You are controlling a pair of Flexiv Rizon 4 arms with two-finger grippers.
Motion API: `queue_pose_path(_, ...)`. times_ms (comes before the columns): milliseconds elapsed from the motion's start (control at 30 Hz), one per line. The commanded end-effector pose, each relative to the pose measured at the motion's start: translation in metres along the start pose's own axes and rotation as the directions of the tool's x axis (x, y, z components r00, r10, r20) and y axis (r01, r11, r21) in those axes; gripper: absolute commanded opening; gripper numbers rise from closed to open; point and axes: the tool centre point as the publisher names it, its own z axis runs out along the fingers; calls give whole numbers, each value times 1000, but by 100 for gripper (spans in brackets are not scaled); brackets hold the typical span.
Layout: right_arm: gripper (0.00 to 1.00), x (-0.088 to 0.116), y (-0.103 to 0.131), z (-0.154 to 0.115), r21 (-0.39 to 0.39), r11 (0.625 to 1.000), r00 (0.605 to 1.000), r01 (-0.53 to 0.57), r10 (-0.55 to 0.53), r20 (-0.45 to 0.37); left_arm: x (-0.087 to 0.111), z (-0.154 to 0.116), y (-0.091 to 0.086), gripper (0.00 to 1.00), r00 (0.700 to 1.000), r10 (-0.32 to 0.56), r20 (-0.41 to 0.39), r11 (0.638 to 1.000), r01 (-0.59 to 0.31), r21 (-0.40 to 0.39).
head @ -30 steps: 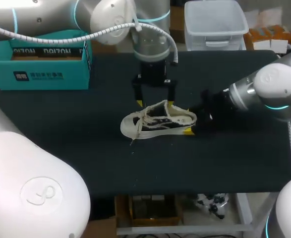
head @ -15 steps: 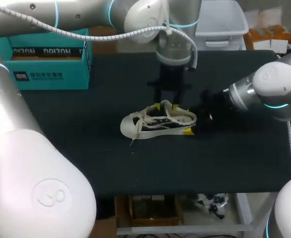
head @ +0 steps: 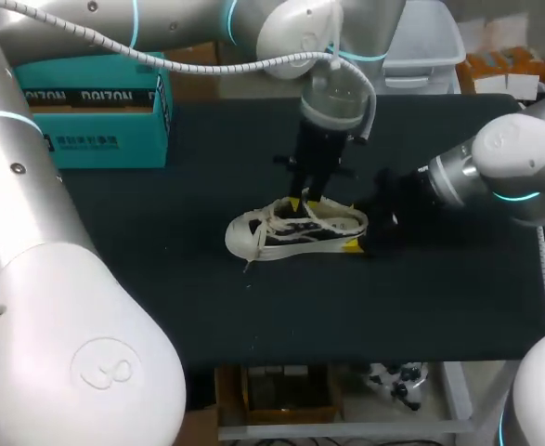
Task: Open the shoe tongue, take the insole out of the shoe, put the insole back into the shoe, and pack the shoe into the shoebox
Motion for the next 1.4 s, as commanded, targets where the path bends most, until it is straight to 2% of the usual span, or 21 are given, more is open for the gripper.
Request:
queue_pose_path(33,0,3,-6,10,-3,1000,1000,2,-2,-1,-16,0,7,0,998,5,-59,1000,-4,15)
queue_pose_path(367,0,3,-6,10,-3,1000,1000,2,-2,-1,-61,0,13,0,967,37,-253,998,-23,55)
queue_pose_path(567,0,3,-6,10,-3,1000,1000,2,-2,-1,-86,13,4,0,933,53,-356,999,-47,26)
queue_pose_path(900,0,3,-6,10,-3,1000,1000,2,-2,-1,-89,33,-12,0,916,96,-390,993,-117,-31)
queue_pose_path(933,0,3,-6,10,-3,1000,1000,2,-2,-1,-89,33,-12,2,912,105,-397,991,-129,-34)
queue_pose_path(967,0,3,-6,10,-3,1000,1000,2,-2,-1,-89,33,-12,13,911,113,-397,990,-138,-35)
queue_pose_path(1033,0,3,-6,10,-3,1000,1000,2,-2,-1,-90,30,-10,27,907,131,-401,988,-154,-26)
queue_pose_path(1100,0,3,-6,10,-3,1000,1000,2,-2,-1,-91,24,-6,40,901,154,-406,985,-171,-6)
queue_pose_path(1133,0,3,-6,10,-3,1000,1000,2,-2,-1,-92,20,-3,43,898,168,-408,984,-180,9)
queue_pose_path(1300,0,3,-6,10,-3,1000,1000,2,-2,-1,-96,-9,15,47,873,251,-418,968,-225,112)
queue_pose_path(1400,0,3,-6,10,-3,1000,1000,2,-2,-1,-96,-29,26,46,858,325,-398,944,-271,186)
